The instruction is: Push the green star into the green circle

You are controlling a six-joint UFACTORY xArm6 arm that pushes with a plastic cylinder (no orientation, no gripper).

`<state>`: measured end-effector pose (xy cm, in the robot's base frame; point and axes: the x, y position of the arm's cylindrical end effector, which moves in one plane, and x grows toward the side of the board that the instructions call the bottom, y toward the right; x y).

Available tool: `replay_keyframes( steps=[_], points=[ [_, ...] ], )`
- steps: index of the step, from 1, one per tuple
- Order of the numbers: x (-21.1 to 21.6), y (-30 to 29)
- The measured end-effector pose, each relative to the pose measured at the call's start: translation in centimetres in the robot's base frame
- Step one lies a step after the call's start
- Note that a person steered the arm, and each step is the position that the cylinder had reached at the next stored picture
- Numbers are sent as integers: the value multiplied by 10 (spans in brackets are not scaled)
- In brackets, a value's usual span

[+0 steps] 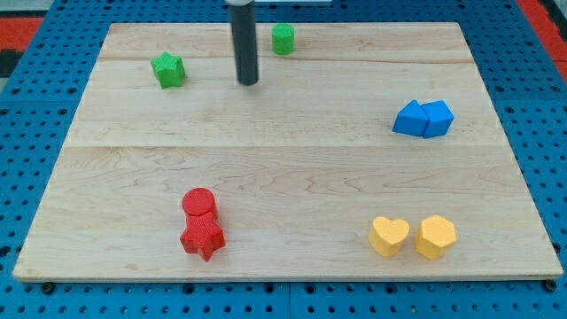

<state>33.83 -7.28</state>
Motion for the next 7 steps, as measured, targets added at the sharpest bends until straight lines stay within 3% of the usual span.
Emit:
replay_keyframes(
  steps=[2,3,4,5,6,7],
  points=[
    [-1,-114],
    [-20,-123],
    [-58,-85],
    [-59,-87],
    [-69,-122],
    [-95,-75]
  ],
)
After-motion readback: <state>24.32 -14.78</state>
